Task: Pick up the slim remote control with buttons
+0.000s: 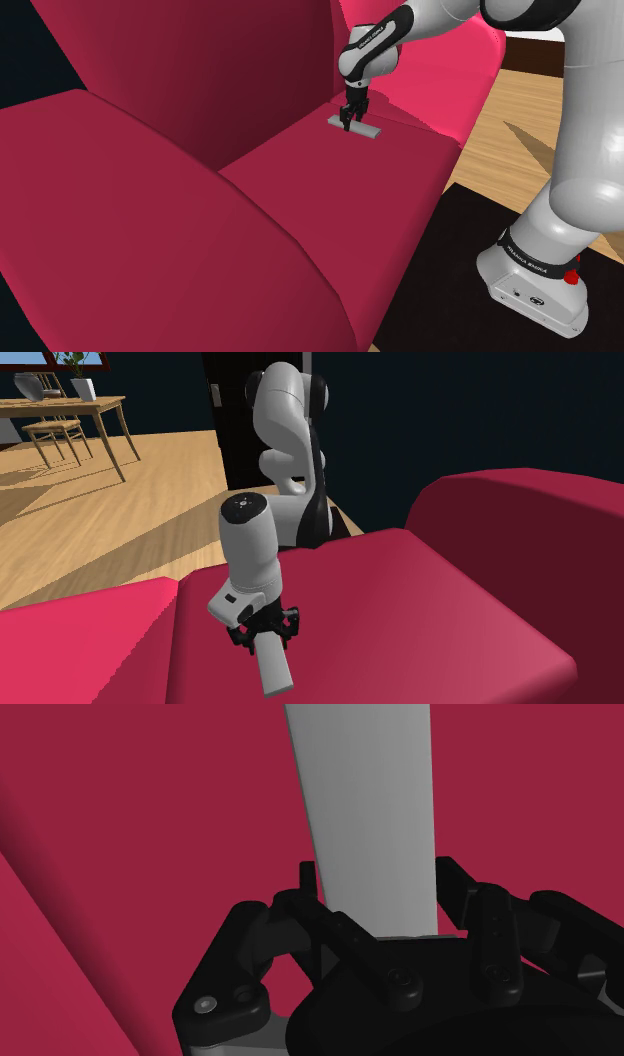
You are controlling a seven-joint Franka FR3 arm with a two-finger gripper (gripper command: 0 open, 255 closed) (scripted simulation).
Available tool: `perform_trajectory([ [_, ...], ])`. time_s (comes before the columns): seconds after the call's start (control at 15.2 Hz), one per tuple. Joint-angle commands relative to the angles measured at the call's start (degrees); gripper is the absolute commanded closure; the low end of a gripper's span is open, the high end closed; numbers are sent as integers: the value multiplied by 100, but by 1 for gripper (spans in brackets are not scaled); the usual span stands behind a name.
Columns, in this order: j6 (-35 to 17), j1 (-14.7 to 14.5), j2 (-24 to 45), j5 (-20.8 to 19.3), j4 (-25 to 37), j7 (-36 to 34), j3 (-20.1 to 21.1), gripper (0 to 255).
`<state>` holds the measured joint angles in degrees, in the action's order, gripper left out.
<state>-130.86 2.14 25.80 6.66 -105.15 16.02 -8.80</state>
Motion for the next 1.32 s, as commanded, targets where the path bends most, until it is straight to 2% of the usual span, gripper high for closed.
perform_trajectory([
  [0.0, -1, 1, 11, 3, -9, -5, 0, 255],
  [1.25, 965, -40, -569, -144, 387, -115, -69, 255],
])
